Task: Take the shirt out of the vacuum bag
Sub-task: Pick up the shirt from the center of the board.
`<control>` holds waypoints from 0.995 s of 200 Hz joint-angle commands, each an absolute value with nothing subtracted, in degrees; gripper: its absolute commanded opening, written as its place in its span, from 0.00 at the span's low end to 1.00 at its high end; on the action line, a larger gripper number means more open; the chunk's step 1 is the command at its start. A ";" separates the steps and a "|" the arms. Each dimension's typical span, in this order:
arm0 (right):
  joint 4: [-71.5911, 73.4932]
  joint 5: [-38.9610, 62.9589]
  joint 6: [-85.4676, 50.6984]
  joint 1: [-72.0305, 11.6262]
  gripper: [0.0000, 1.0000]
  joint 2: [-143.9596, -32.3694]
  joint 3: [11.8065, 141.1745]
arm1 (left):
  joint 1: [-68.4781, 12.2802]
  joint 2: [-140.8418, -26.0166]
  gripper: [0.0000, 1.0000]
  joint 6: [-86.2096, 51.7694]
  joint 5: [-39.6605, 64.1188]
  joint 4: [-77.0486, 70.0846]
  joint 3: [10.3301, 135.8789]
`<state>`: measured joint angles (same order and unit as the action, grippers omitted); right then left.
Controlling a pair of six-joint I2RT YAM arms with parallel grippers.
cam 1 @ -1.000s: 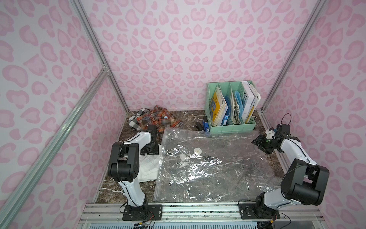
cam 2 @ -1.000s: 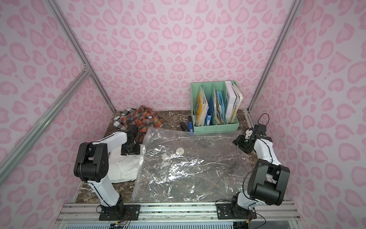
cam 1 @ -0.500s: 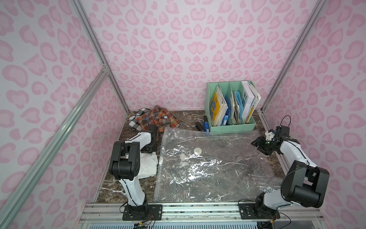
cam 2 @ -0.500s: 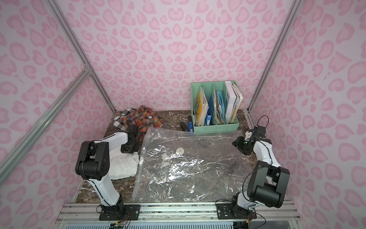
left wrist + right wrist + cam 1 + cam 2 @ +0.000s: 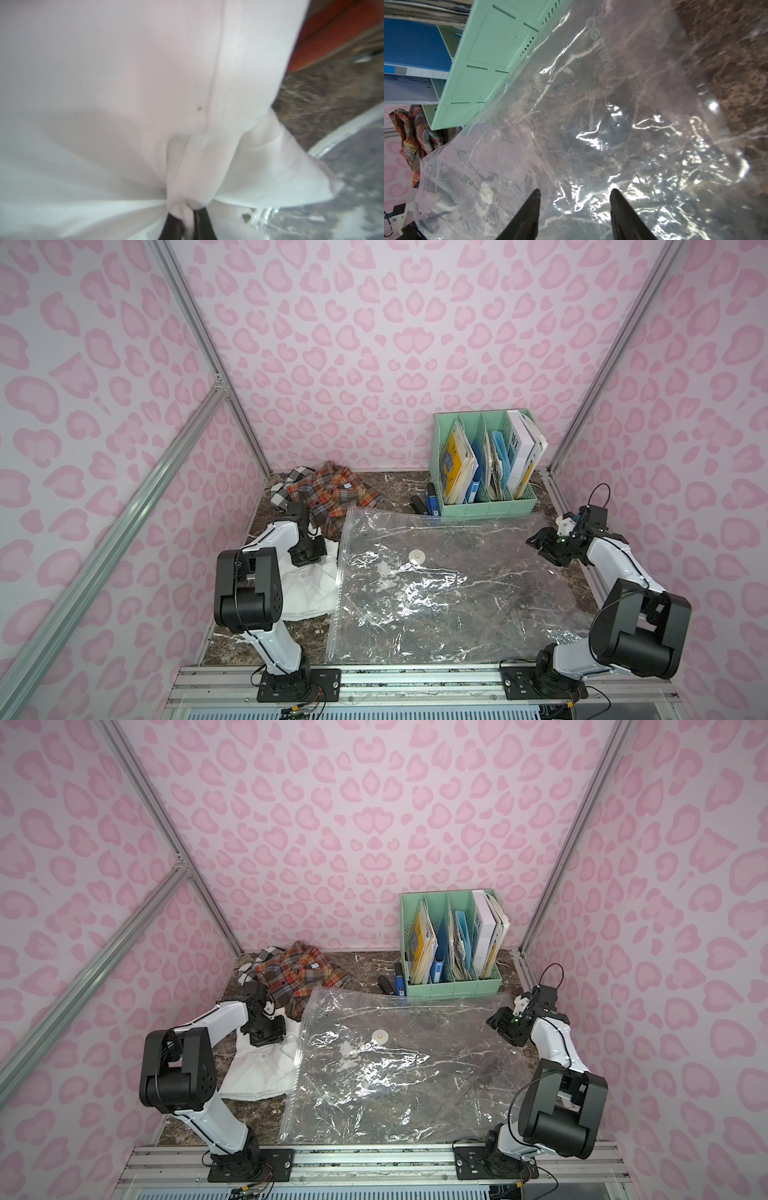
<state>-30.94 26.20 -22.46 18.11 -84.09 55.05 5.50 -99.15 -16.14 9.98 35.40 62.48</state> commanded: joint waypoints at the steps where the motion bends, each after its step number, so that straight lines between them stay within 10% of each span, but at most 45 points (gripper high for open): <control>1: -30.44 26.89 -22.75 18.02 0.55 -83.73 54.85 | 7.98 -98.40 0.05 -18.27 21.18 34.77 62.47; 199: -32.33 26.99 -20.57 17.93 0.55 -85.19 56.12 | 23.73 -100.36 0.05 -31.72 45.25 19.98 74.96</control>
